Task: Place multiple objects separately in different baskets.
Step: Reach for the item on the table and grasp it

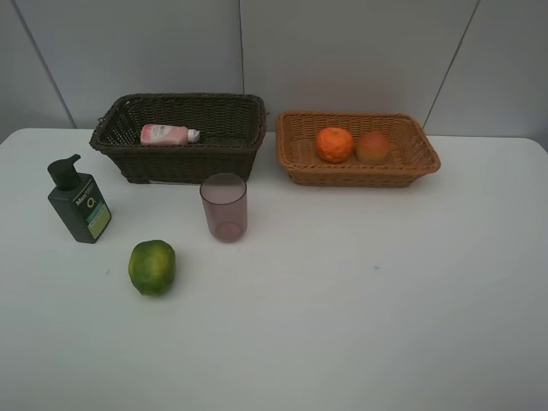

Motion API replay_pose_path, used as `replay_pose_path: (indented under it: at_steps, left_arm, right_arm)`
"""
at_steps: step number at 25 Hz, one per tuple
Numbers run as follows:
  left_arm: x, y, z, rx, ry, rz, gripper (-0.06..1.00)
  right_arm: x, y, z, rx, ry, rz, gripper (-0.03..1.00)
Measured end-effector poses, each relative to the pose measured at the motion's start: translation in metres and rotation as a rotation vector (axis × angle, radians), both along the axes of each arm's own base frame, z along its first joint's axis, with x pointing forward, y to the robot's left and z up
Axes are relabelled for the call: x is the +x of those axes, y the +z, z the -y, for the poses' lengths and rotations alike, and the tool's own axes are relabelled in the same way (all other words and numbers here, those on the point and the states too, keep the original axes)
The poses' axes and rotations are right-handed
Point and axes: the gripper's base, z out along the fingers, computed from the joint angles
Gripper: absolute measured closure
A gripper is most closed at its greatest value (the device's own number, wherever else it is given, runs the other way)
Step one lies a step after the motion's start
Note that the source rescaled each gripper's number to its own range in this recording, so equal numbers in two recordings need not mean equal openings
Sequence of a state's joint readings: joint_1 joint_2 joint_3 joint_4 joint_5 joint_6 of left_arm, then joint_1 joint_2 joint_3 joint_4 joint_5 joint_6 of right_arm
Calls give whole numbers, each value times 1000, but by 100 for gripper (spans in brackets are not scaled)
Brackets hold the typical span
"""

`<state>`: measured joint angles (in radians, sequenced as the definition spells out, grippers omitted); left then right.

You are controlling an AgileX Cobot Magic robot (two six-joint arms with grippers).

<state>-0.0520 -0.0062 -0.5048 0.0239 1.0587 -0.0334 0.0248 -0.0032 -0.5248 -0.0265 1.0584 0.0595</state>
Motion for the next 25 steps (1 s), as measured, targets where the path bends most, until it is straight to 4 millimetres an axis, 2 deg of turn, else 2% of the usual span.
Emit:
replay_pose_path:
  at_steps: [25]
  left_arm:
    - [0, 0, 0, 0, 0, 0, 1]
  right_arm:
    - [0, 0, 0, 0, 0, 0, 1]
